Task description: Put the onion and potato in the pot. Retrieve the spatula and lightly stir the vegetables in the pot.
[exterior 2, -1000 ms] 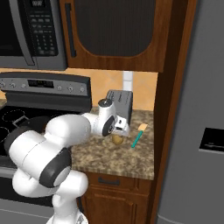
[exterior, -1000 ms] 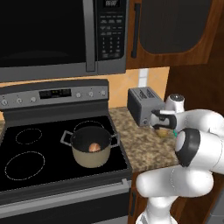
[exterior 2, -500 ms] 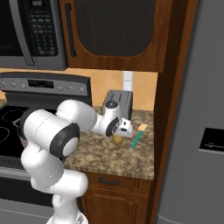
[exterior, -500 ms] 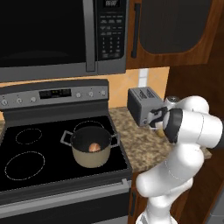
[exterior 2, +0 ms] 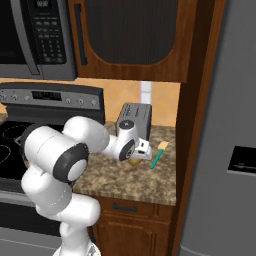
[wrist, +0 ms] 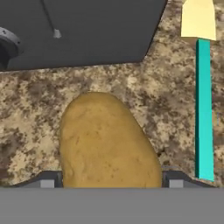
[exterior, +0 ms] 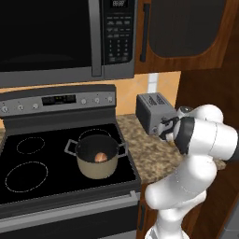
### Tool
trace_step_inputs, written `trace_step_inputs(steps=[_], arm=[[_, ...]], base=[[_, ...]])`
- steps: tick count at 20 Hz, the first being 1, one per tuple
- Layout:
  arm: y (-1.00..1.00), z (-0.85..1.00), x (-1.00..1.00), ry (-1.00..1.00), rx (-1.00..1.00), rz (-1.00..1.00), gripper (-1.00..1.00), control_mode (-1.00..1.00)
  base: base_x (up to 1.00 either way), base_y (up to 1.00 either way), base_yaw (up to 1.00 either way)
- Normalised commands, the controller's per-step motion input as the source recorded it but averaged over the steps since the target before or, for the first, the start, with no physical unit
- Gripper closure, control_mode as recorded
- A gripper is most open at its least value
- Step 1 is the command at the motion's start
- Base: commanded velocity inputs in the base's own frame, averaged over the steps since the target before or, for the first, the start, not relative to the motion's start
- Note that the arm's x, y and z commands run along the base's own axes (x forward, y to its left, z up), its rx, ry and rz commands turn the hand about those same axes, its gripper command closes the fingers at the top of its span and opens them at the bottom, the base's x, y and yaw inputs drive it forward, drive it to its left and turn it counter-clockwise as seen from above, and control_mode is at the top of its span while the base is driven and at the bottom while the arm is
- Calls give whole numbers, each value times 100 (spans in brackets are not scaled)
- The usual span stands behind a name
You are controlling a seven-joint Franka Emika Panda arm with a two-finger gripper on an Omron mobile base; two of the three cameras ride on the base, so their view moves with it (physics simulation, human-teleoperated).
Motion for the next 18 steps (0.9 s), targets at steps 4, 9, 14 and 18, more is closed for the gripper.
trace_step_inputs(steps=[4, 9, 14, 18], arm=[[32, 80, -90, -21, 0, 0, 100, -100], [89, 100, -100, -8, 0, 1, 100, -100], [83, 100, -69, 2, 1, 7, 100, -100], [57, 100, -35, 1, 0, 6, 100, -100]], base=[[0, 0, 0], [0, 0, 0], [0, 0, 0], [0, 0, 0]])
